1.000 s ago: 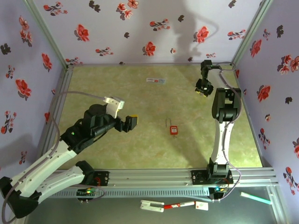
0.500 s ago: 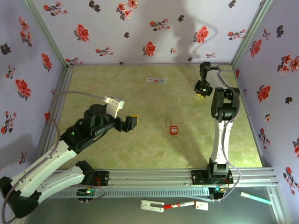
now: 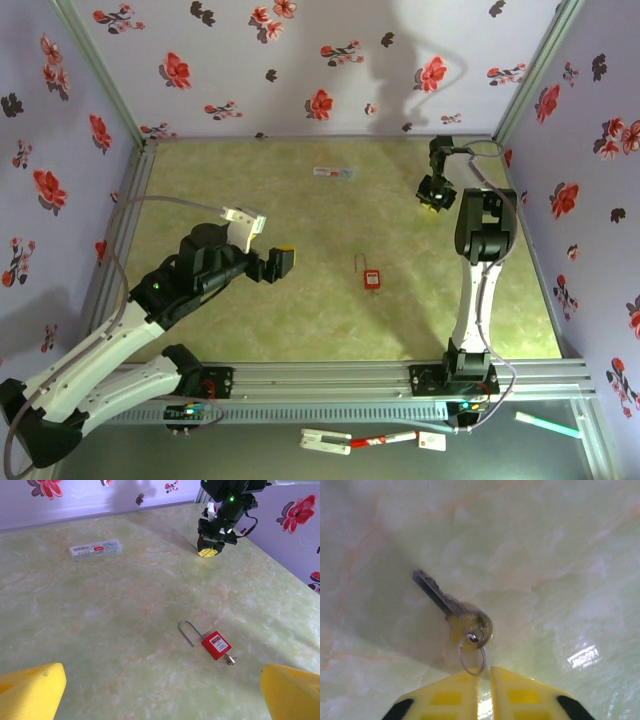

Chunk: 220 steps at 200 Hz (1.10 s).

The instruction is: Unlock with the key

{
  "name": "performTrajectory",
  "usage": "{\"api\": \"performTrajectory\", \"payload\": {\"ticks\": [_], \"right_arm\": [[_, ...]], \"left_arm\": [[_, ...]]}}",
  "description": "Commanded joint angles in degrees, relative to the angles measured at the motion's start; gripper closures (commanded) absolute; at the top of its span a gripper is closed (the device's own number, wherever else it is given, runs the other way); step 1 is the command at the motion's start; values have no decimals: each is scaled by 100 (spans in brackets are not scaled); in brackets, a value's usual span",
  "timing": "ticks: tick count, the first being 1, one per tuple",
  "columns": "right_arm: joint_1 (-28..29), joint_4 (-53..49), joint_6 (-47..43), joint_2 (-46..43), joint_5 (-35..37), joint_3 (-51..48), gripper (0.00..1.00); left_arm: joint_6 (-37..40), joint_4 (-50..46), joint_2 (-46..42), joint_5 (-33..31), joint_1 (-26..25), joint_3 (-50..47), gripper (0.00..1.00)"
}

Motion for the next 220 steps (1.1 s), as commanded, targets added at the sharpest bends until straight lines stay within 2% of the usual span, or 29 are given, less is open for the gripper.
{"api": "performTrajectory", "payload": {"ticks": [1,34,72,157,220], "right_arm": [[-62,-48,-78,-367,-143,2,79],[-106,-45,-107,-352,-211,46,71],[-157,-140,-150,-154,-175,275,69],[-203,-227,-206,213,-310,596,71],[-203,-248,-248,278,-218,563,77]], "left_arm": [[-62,183,-66,80,17,-75,0],[-49,188,-79,80,16,-84,0],[-43,181,-114,80,14,-112,0],[17,184,-107,73,12,-128,0],[10,175,-79,72,15,-101,0]]}}
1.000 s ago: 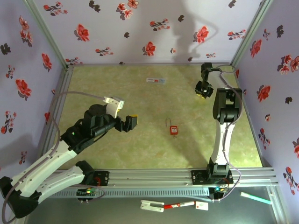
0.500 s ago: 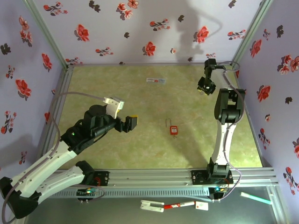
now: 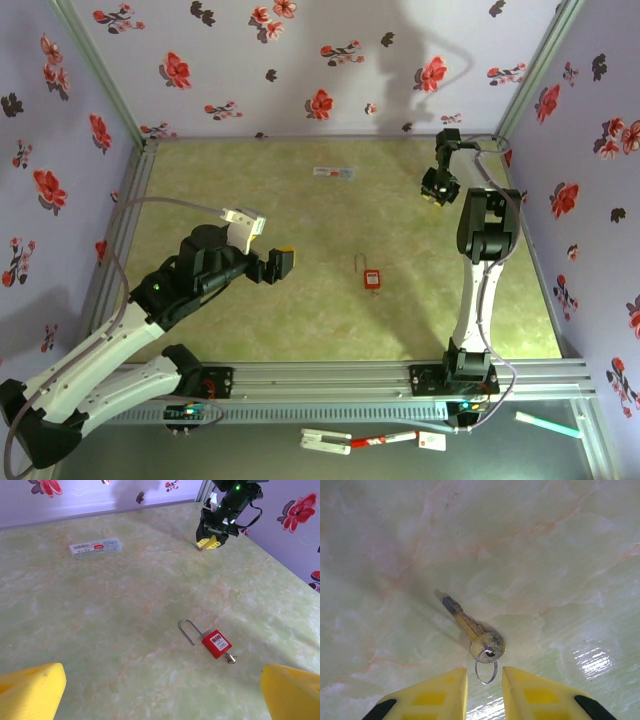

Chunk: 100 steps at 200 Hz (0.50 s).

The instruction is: Unlock with the key

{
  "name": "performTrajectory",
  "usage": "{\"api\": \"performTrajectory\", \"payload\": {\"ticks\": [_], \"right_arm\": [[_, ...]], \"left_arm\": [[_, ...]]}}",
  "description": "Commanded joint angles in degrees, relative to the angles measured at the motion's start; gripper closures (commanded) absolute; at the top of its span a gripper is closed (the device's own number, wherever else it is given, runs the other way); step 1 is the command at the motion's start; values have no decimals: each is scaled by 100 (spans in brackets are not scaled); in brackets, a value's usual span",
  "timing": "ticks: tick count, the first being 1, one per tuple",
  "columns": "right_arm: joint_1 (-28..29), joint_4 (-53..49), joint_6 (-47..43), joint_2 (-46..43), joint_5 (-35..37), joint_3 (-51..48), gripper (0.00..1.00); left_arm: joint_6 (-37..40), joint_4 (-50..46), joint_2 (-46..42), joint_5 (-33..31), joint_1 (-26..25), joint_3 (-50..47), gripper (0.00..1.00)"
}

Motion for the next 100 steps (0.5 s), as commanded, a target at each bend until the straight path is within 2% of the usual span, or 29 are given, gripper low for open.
{"api": "performTrajectory", "payload": {"ticks": [1,61,100], "right_arm": [[-52,-156,-99,154,42,107,77],[-52,-147,-125,234,90,120,83],[-61,-215,-200,236,190,133,92]], "left_arm": [[10,158,-38,76,14,-27,0],[46,134,-29,72,19,-18,0],[71,134,-20,79,19,-4,0]]}}
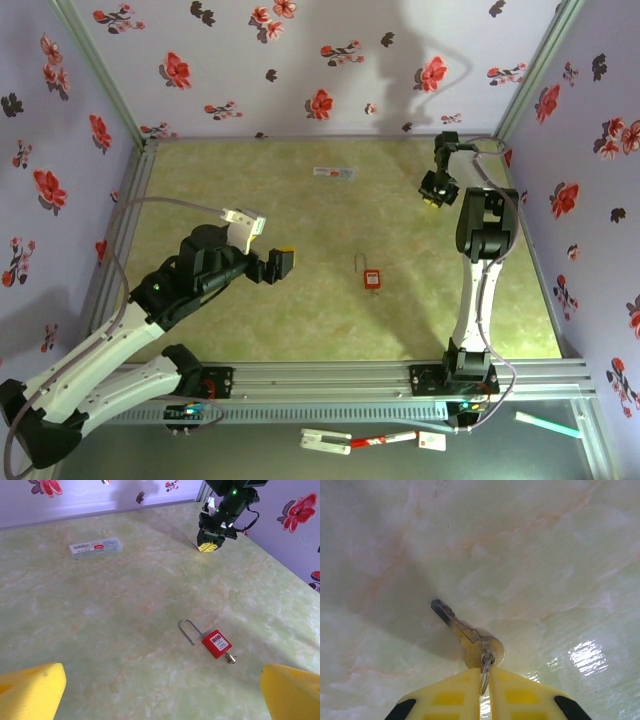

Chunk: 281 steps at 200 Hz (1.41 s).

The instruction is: Unlock with the key

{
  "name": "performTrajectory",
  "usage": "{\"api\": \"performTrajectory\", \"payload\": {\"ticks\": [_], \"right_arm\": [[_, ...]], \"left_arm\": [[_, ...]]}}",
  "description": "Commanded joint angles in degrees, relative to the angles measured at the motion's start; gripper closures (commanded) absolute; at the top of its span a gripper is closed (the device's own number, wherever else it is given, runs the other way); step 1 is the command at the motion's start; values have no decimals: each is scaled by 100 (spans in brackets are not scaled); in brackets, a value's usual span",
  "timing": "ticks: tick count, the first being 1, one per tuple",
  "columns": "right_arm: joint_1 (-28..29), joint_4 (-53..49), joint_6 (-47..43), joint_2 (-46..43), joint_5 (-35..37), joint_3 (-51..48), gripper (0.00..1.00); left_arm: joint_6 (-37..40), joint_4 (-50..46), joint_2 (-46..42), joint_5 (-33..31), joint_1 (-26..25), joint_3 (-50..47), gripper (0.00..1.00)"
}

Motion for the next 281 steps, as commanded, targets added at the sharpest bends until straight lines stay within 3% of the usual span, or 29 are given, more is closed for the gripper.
{"api": "performTrajectory", "payload": {"ticks": [1,37,89,120,146,176,202,222,281], "right_arm": [[-61,-220,-112,94,169,130,93],[-61,-113,-116,-35,183,-149,100],[-52,282,-33,-779,-128,-853,100],[0,890,-41,-1690,-804,-1718,100],[125,1514,-3,-2621,-1438,-2600,100],[510,2059,20,-3789,-1973,-3494,100],[949,3195,418,-4874,-2773,-4445,100],[1456,3770,603,-5551,-2986,-5044,100],[2638,4502,590,-6646,-3218,-5923,100]], "left_arm": [[69,134,-25,77,14,-2,0],[94,148,-11,76,16,8,0],[-222,352,49,102,19,-1,0],[-1002,756,264,219,27,-47,0],[-2155,1322,762,578,104,-38,0],[-3523,1730,1382,1031,219,259,1],[-4696,2538,1723,1243,228,207,1],[-5453,3053,1994,1366,239,169,3],[-5937,3721,2515,1496,175,168,7]]}}
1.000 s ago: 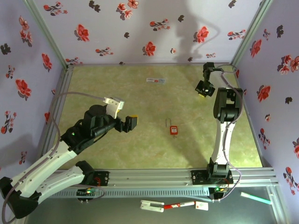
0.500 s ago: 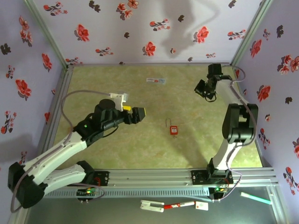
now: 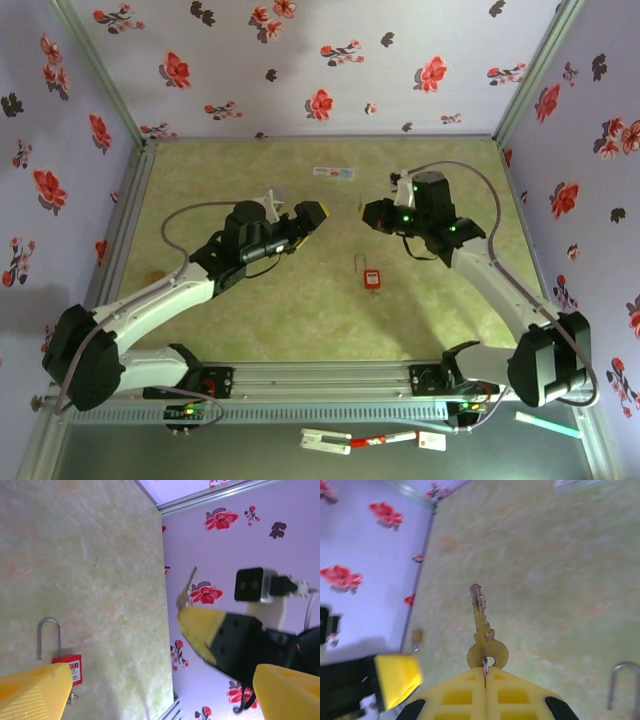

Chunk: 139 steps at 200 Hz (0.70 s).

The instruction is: Unlock with the key

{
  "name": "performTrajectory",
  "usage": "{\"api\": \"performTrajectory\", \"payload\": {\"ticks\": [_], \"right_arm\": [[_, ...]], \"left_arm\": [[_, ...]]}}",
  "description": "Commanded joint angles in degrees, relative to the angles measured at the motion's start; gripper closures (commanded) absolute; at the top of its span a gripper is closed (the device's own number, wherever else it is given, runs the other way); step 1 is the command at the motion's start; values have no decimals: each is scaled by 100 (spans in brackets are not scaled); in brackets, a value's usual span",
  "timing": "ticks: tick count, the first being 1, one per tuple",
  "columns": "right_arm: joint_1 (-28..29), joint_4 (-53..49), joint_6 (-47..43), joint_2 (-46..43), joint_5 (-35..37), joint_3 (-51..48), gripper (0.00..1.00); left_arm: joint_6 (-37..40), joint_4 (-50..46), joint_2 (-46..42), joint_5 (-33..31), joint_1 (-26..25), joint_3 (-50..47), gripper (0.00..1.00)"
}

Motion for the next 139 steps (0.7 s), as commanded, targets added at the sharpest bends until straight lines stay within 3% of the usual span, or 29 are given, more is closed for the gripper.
{"api": "performTrajectory", "payload": {"ticks": [1,59,139], "right_arm": [[266,553,35,-255,-250,-221,100],[848,255,-390,-336,-297,-152,100],[1445,-892,-1254,27,97,569,100]], "left_arm": [[-401,611,104,126,-23,143,8],[-473,836,245,129,-70,90,12],[-363,267,392,129,-75,108,34]]}}
